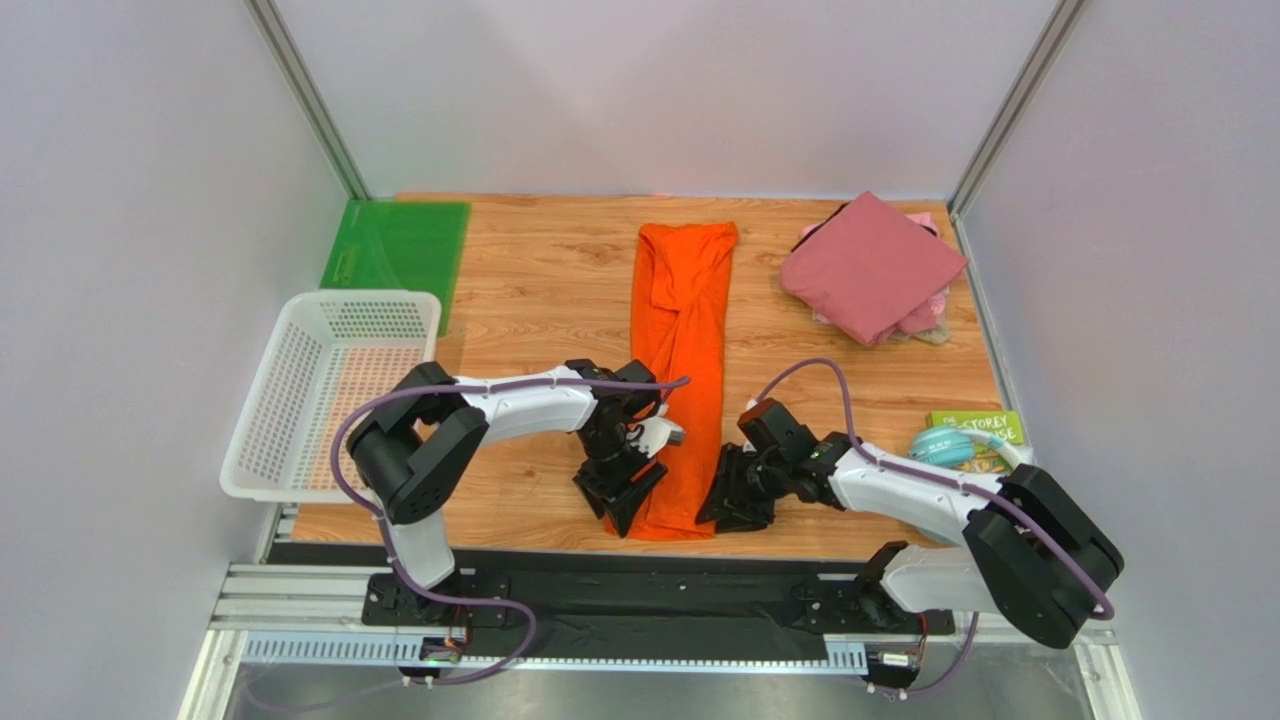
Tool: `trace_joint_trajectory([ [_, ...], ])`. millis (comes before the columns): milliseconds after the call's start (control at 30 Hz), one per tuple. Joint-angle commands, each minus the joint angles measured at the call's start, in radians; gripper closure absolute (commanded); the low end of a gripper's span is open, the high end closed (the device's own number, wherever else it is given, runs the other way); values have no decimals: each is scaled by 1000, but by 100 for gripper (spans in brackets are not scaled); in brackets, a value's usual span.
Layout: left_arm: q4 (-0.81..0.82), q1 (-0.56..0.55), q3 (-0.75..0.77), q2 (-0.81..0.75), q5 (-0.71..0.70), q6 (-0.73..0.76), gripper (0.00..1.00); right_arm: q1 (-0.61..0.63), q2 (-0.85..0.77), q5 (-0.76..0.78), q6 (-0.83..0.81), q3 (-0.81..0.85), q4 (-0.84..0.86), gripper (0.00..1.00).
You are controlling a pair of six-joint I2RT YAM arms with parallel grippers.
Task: Fold and stack the t-shirts
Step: Fold the tshirt
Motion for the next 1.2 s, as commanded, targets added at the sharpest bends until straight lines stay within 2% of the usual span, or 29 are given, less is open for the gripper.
trace_joint_trajectory([
  [0, 116, -9, -13, 42, -20, 14, 36, 5, -12, 15, -8, 8, 1, 58],
  [133, 116, -9, -10, 41, -14, 14, 37, 5, -3, 12, -11, 11, 6, 60],
  [333, 113, -9, -8, 53, -14, 17, 44, 5, 13, 8, -10, 14, 21, 69],
  [400, 111, -9, -8, 50, -14, 20, 50, 5, 20, 6, -11, 14, 27, 71],
  [500, 108, -9, -7, 45, -14, 25, 65, 5, 29, 3, -14, 14, 27, 73],
  [533, 107, -7, -7, 44, -15, 28, 75, 5, 29, 1, -13, 12, 30, 73],
  [567, 107, -7, -7, 44, -14, 31, 80, 3, 28, 1, -13, 11, 29, 75],
  [600, 99, -7, -4, 41, -12, 35, 85, 5, 26, 1, -13, 11, 29, 78],
  [633, 97, -7, 1, 42, -12, 41, 96, 5, 25, 3, -13, 12, 29, 81],
  [667, 93, -9, 4, 42, -10, 45, 100, 3, 23, 3, -13, 14, 24, 88],
  [733, 85, -7, 13, 35, -3, 58, 100, 5, 19, 6, -16, 21, 19, 99],
  [767, 81, -7, 15, 32, -3, 61, 100, 5, 19, 4, -22, 28, 9, 100],
  [1167, -27, -6, 10, -111, 54, 193, 100, 5, -90, 14, -45, 72, -122, 100],
])
